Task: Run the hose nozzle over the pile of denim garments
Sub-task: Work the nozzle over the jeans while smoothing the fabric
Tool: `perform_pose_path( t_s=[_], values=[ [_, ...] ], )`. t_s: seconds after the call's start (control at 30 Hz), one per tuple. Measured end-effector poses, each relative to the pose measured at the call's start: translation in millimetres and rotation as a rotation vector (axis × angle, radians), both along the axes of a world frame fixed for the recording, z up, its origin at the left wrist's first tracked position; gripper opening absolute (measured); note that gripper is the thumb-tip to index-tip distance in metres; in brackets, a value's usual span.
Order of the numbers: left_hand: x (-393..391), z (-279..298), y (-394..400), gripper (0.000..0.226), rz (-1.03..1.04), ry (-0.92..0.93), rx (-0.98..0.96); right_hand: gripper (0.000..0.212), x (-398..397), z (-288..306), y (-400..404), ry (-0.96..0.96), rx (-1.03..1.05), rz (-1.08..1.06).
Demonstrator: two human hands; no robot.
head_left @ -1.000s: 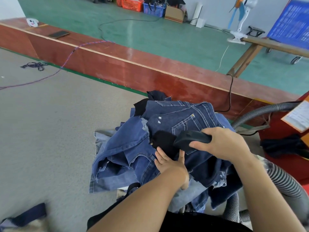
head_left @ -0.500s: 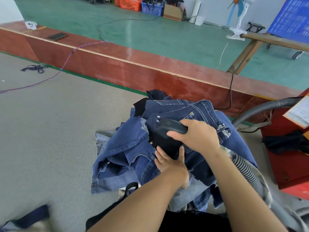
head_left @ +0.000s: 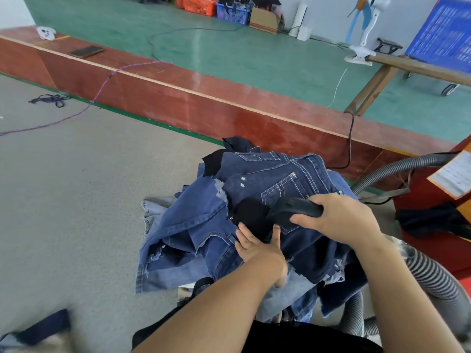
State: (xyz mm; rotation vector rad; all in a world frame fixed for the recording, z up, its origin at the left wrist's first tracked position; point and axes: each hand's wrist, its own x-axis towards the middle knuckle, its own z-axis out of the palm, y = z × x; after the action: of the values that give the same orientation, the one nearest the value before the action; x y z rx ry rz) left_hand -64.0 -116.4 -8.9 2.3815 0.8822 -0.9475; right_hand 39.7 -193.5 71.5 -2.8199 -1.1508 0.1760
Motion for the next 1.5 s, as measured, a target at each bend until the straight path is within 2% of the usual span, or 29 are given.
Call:
perform_pose_path(
  t_s=[0.17,0.37,0.7,0.83,1.07,1.3,1.4,1.5],
  values=[
    [1,0,1,0.125,0.007,-0.002,-0.001,0.038,-7,-11,18,-0.062,0.044,0.02],
    [-1,-1,0,0.124,-0.004,-0.003,0.001,0.034,-3,4,23,-0.042,0.297,-0.092],
    [1,0,0,0.123,0.001,-0.006,-0.004,0.039,-2,-3,5,-0.054,0.002,-0.016],
    [2,-1,0,0.124,0.007,0.001,0.005,0.04,-8,-10,19,-0.053,0.032,0.006],
    [1,-3,0,0.124,-0.011,-0.005,0.016,0.034,-7,9,17,0.04,0.296,-0.07],
    [2,-3,-1,0.124,-0.013,0.027,0.015,0.039,-6,-1,8,0.001,0.027,-0.02],
    [2,1,0,0.124,-0.018,0.027,0.015,0.041,-10,-8,22,-0.018,0.025,0.014],
    [0,3,-1,0.123,-0.043,0.041,0.01,0.042,-15,-5,35,0.055,0.158,-0.015]
  ],
)
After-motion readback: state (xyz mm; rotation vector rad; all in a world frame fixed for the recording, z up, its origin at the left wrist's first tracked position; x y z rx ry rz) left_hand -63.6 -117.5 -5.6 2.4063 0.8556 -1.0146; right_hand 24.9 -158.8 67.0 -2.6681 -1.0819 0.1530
